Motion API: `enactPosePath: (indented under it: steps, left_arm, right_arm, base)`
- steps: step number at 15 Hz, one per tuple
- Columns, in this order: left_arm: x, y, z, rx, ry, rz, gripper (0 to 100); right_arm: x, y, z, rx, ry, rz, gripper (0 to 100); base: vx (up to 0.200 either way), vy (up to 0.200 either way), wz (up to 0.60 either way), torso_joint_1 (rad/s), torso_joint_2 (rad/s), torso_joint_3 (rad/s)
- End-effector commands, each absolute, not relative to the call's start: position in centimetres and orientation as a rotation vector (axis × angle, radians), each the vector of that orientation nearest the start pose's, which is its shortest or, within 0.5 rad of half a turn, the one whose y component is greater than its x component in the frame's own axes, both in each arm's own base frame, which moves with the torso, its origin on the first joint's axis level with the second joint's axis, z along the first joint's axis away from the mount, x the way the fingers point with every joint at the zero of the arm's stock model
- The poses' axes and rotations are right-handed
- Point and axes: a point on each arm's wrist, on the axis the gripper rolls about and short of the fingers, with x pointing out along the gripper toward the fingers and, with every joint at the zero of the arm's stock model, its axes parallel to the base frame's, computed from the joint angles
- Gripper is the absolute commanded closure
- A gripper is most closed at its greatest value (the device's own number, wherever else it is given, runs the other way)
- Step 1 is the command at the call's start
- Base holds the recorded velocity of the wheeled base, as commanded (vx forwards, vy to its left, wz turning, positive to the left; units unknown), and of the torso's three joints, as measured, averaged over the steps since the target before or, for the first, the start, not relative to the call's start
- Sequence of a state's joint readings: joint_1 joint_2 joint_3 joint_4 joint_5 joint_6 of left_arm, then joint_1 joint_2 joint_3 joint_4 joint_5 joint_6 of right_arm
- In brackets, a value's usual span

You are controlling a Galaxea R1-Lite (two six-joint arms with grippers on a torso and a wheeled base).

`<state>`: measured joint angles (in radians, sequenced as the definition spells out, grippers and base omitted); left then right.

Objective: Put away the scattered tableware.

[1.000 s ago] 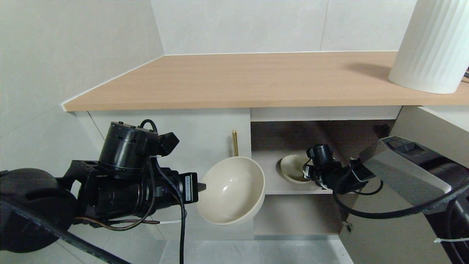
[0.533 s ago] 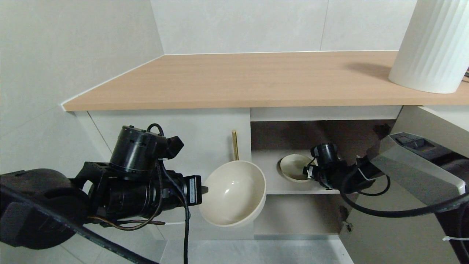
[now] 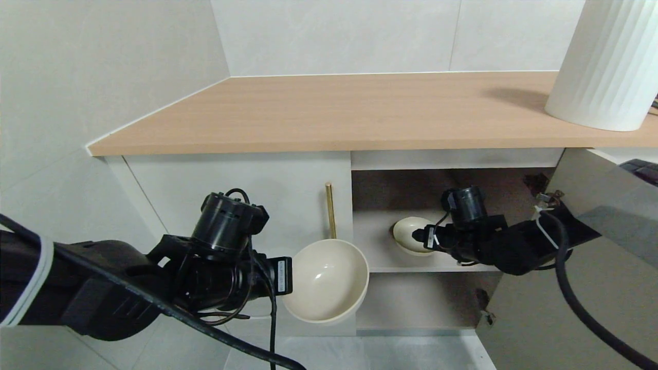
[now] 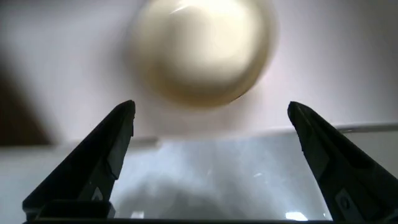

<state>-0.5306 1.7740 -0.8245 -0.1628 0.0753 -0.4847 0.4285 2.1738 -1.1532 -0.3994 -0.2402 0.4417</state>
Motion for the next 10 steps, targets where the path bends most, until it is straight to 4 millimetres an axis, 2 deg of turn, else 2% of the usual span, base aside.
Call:
enactPosePath:
  steps: [1,6,10]
  left_arm:
    - [26.1,-15.6,10.4,-0.183,0.885,-0.2,100]
    - [26.7,-17.1,8.3,-0.147,0.881,-0.135,100]
    - [26.0,-18.1,8.2,-0.125,0.884,-0.17,100]
  right_arm:
    - [34.0,17.8,11.1,0.229,0.591,0.171,0]
    - [28.4,19.7,13.3,0.178,0.689,0.426,0]
    - [26.2,21.2,12.8,0.119,0.788,0.523,0]
  base:
    - [0.0,0.0,0.0,0.0,0.0,0.0]
    - [0.0,0.0,0.0,0.0,0.0,0.0]
    - [0.0,0.0,0.0,0.0,0.0,0.0]
